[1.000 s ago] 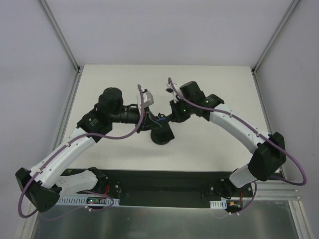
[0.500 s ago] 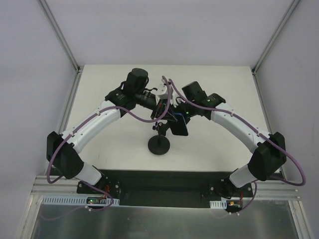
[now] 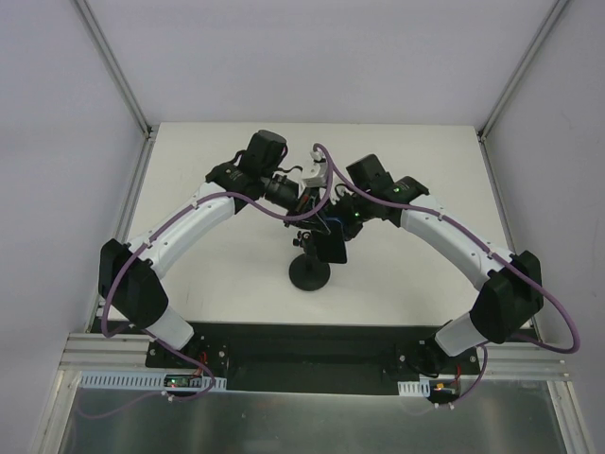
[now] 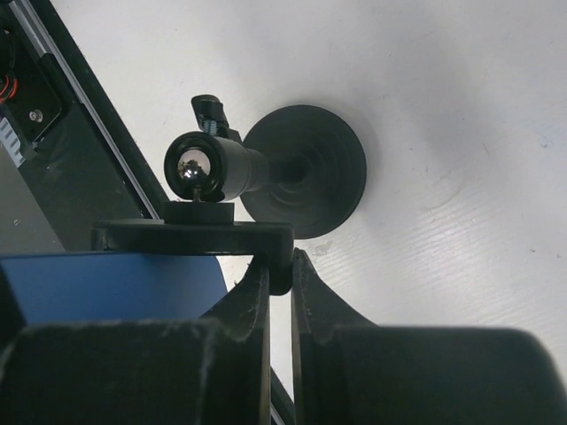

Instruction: Place the phone on the phone stand

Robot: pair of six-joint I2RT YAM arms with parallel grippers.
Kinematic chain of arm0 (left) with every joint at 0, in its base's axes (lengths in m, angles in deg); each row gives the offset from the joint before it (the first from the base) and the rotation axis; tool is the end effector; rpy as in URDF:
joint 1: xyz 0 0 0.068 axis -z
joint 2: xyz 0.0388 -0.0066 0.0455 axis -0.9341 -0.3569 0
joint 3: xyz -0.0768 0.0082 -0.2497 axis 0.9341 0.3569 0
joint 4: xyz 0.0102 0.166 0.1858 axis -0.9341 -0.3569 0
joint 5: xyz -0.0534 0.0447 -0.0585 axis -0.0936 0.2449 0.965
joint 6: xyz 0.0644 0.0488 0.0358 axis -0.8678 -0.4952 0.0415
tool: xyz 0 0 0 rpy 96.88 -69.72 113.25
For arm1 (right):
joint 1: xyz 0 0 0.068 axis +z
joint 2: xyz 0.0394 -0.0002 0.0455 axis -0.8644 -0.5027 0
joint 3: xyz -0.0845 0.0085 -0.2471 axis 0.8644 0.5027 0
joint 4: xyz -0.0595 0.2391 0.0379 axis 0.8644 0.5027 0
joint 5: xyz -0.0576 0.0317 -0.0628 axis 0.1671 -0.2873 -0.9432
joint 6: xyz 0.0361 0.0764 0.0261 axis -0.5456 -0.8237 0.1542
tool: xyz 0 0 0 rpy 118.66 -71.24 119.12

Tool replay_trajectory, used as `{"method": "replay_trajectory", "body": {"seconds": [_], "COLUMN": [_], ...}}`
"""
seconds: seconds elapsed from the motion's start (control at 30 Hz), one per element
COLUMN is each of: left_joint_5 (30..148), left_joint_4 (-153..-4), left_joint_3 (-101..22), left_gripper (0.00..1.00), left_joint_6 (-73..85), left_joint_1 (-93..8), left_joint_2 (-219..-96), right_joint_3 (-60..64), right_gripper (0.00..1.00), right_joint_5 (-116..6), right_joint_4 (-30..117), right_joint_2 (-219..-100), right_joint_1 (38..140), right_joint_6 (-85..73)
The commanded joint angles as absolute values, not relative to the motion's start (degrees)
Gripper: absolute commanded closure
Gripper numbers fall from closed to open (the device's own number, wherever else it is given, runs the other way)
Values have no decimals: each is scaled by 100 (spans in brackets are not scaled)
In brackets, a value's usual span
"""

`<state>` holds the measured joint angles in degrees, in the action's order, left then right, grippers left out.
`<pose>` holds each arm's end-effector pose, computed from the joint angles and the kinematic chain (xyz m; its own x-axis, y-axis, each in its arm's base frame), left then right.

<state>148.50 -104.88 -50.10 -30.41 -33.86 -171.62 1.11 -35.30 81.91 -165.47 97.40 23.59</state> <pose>0.2397 -0.2583 0.3438 -0.0129 0.2082 -0.9780 0.9636 -0.2588 -0.0678 0.2472 0.2354 0.2744 -0.2492 -0.6282 -0.7370 -0.9506 0.3041 0.0622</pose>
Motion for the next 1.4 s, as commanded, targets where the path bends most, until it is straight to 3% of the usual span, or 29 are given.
{"method": "replay_trajectory", "body": {"seconds": [0.0,0.17,0.3,0.43,0.5,0.63,0.83,0.93,1.03,1.07,1.1,1.17,1.23,1.27,1.37], "left_joint_5": [14682,13647,11906,9861,9304,8126,6298,6682,7075,7287,7420,7728,7929,8000,8536], "left_joint_4": [-10645,-10891,-10961,-10962,-10612,-10206,-10118,-9637,-9591,-9503,-9476,-9467,-9476,-9468,-9467], "left_joint_3": [-5064,-4889,-4285,-3694,-3256,-2937,-3139,-2999,-3069,-3017,-2946,-2893,-2779,-2753,-2691], "left_gripper": [100,100,100,100,100,100,100,100,100,100,100,100,100,100,100], "left_joint_6": [-3325,-2659,-1797,-1121,-979,-848,-724,-619,-609,-662,-645,-662,-662,-697,-855], "left_joint_1": [-3534,-3542,-3455,-3288,-3226,-3147,-2682,-2672,-2664,-2664,-2664,-2655,-2664,-2664,-2672], "left_joint_2": [-17156,-16797,-16331,-15917,-15601,-15310,-15845,-15881,-16004,-15987,-15978,-15899,-15742,-15671,-15495], "right_joint_3": [-131,-113,482,1221,1302,1407,1136,696,713,783,914,1511,2142,2363,2953], "right_gripper": [99,99,99,99,99,99,99,99,99,91,64,41,28,16,11], "right_joint_5": [-3079,-3860,-5185,-7720,-8351,-10289,-12321,-12860,-12582,-12433,-12327,-12081,-11642,-11414,-10149], "right_joint_4": [7931,7862,6881,5937,5831,6164,6681,7105,7017,6852,6354,5807,5295,5233,5391], "right_joint_2": [-16254,-16123,-15684,-15095,-15085,-14989,-15197,-15471,-15472,-15411,-15314,-14893,-14350,-14164,-13452], "right_joint_1": [9770,9770,10067,11198,11570,12483,13801,14303,14594,14691,14805,15209,15395,15369,14896], "right_joint_6": [2421,2036,940,-372,-976,-2214,-3344,-3758,-3820,-3654,-3165,-2575,-1730,-1484,-719]}}
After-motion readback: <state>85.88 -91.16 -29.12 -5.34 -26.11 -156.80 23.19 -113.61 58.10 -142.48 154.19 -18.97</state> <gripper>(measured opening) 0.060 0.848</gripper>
